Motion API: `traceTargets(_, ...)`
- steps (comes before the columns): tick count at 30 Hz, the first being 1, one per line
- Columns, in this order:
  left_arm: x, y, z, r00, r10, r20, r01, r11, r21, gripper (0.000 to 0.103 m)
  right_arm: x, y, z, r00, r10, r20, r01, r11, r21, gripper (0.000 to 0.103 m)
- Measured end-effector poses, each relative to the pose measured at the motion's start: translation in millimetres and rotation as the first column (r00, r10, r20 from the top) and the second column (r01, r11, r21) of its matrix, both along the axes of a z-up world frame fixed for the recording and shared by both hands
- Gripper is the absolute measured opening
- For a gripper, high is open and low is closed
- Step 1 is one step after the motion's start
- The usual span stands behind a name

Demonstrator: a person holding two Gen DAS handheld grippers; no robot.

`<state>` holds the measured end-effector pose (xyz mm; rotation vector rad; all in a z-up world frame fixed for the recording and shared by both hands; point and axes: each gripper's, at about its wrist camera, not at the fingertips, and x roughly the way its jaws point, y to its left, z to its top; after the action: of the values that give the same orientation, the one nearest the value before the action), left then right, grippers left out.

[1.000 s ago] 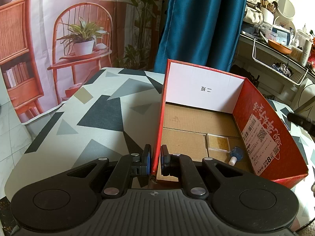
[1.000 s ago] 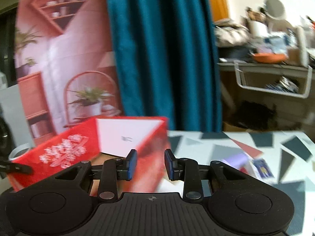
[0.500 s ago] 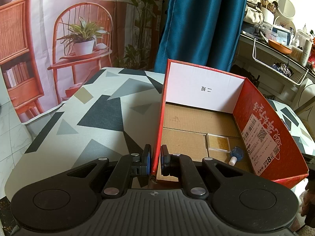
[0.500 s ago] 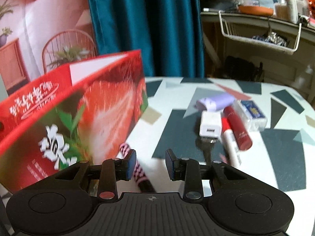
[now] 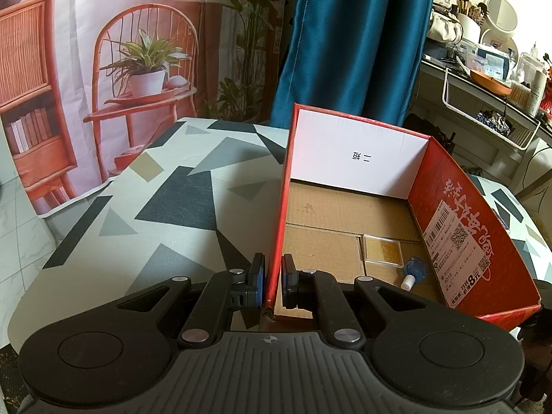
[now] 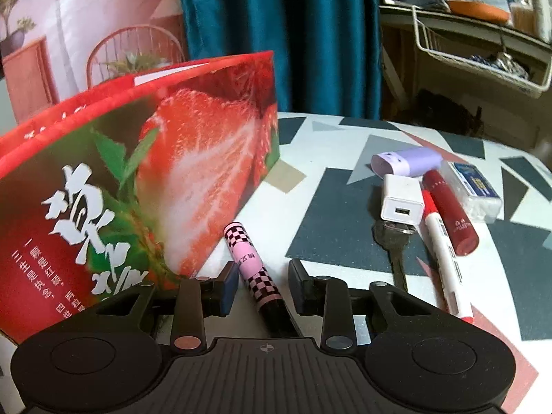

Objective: Organize rigid objects
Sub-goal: 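Grasp the pink checkered lipstick with the right gripper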

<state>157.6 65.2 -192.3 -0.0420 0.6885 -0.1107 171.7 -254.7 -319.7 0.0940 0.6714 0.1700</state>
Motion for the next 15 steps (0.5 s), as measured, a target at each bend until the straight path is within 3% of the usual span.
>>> traceTargets(15, 0.2, 1.4, -0.8, 1.0, 0.002, -0.003, -0.002, 1.0, -0.003, 0.011, -3.8, -3.7, -1.4, 0.997, -0.069, 0.024, 0.07, 0.997, -0.017, 0.015)
